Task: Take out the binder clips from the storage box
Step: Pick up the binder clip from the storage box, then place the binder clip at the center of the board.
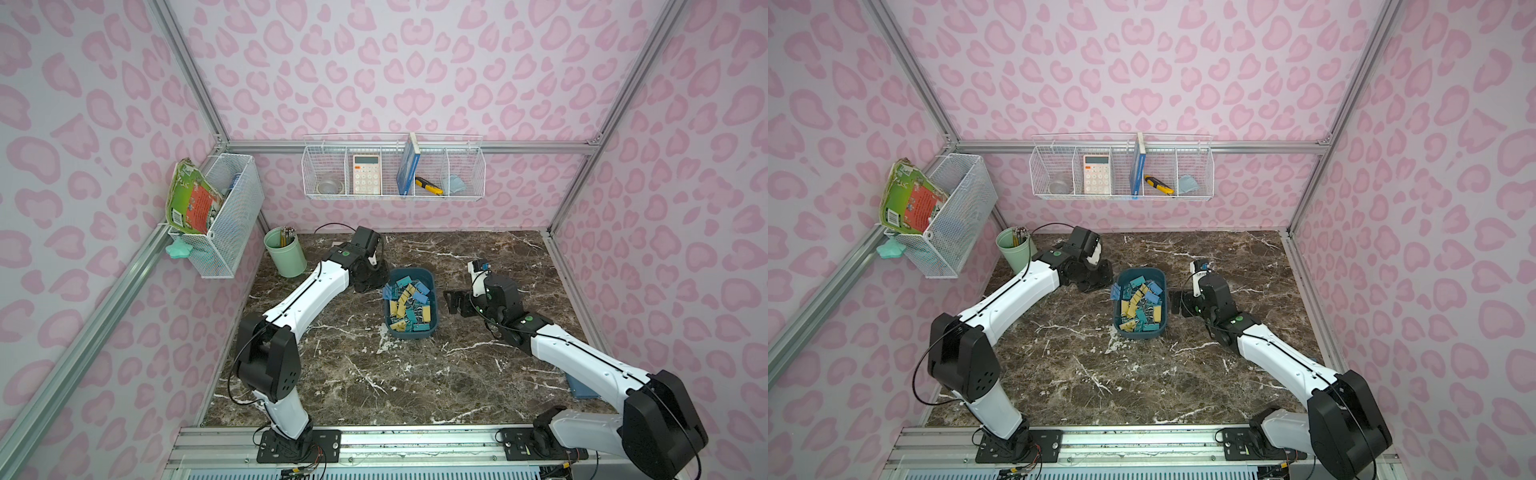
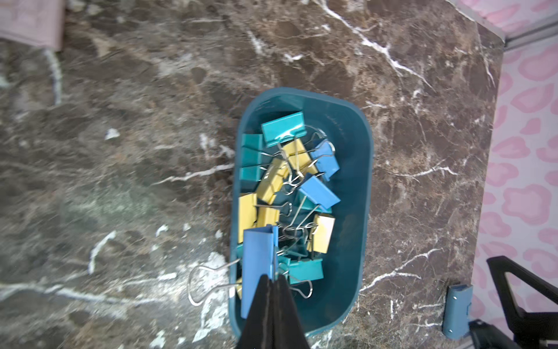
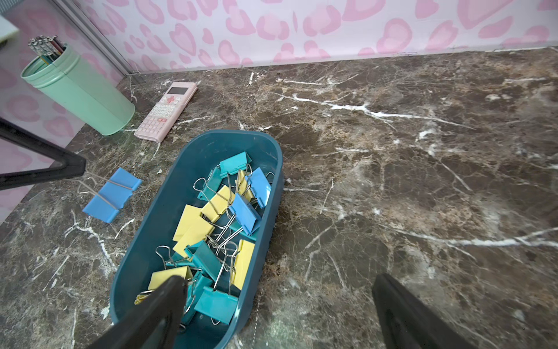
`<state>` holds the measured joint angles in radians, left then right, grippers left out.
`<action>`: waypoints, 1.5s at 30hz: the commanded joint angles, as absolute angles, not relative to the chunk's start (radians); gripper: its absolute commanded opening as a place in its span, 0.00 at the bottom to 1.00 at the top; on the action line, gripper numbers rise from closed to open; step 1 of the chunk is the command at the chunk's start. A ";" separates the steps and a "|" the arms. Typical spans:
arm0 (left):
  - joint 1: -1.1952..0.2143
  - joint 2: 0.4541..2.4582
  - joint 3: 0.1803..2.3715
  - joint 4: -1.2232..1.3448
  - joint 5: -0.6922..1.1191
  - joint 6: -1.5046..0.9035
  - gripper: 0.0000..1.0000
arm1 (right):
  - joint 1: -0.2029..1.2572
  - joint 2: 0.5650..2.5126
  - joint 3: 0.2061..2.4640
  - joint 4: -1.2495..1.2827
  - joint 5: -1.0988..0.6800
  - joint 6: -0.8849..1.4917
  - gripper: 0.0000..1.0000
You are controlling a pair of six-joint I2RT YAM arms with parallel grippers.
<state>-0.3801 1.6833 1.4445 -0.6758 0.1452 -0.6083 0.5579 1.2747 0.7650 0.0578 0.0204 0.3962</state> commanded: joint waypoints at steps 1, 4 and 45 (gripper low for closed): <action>-0.329 1.604 1.333 -0.619 0.101 -0.663 0.00 | 0.571 1.294 0.787 0.087 0.011 0.389 1.00; -0.273 1.539 1.218 -0.566 0.109 -0.679 0.00 | 0.583 1.318 0.809 0.085 0.009 0.385 1.00; -0.116 1.319 0.962 -0.443 0.160 -0.753 0.96 | 0.649 2.012 1.493 -0.193 -0.195 0.500 0.40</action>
